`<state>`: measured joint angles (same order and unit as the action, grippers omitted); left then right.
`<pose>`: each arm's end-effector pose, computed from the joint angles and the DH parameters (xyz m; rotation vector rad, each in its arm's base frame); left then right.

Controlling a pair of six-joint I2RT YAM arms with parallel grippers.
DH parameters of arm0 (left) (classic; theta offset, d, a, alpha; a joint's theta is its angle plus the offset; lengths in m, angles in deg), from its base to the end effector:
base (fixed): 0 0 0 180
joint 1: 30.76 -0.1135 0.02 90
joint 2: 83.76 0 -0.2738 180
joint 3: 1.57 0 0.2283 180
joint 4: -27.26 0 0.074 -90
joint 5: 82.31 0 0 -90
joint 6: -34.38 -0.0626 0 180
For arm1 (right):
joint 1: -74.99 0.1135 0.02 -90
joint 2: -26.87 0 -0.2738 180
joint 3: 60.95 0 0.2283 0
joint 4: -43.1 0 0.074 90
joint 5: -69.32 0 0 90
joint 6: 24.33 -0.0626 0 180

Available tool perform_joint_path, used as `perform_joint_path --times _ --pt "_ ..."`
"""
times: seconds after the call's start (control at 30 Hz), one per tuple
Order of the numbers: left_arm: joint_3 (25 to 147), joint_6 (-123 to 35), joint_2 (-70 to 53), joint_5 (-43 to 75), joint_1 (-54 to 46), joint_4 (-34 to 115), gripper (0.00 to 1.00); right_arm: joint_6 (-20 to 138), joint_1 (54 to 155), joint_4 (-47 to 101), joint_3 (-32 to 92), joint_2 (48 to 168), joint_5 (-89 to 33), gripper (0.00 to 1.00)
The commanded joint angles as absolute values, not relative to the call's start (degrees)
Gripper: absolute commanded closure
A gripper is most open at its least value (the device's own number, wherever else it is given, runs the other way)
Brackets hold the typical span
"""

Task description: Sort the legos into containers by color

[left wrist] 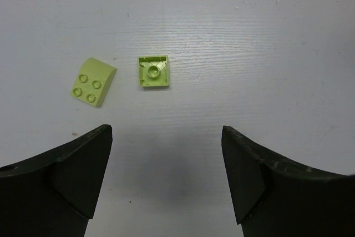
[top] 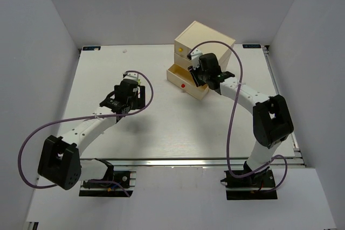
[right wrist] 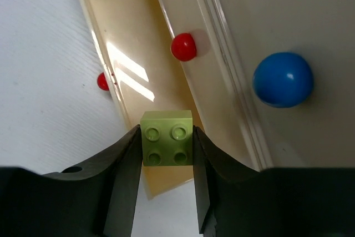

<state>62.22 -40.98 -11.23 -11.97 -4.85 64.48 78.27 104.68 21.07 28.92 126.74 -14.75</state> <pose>0.2394 -0.0929 0.2444 0.0657 2.3140 0.0517 0.3570 0.1961 0.2713 -0.7101 2.0052 0.0661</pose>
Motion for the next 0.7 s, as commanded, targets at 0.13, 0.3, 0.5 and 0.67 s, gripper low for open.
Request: perform_joint_path --times 0.13,0.3,0.5,0.67 --pt "64.38 -39.88 -10.72 -10.5 -5.36 65.0 0.1 76.39 104.96 19.51 31.37 128.03 -10.84 0.68" --pt "64.99 -39.71 -7.04 -9.45 -5.36 65.53 0.1 76.22 104.69 18.02 32.16 128.21 -13.73 0.48" --pt "65.79 -39.53 -4.05 -8.48 -6.5 65.0 0.11 75.69 104.52 17.93 31.99 127.15 -15.49 0.41" --pt "66.49 -39.97 -1.76 -7.34 -7.56 63.78 0.19 77.71 104.26 22.22 24.19 116.72 -30.23 0.91"
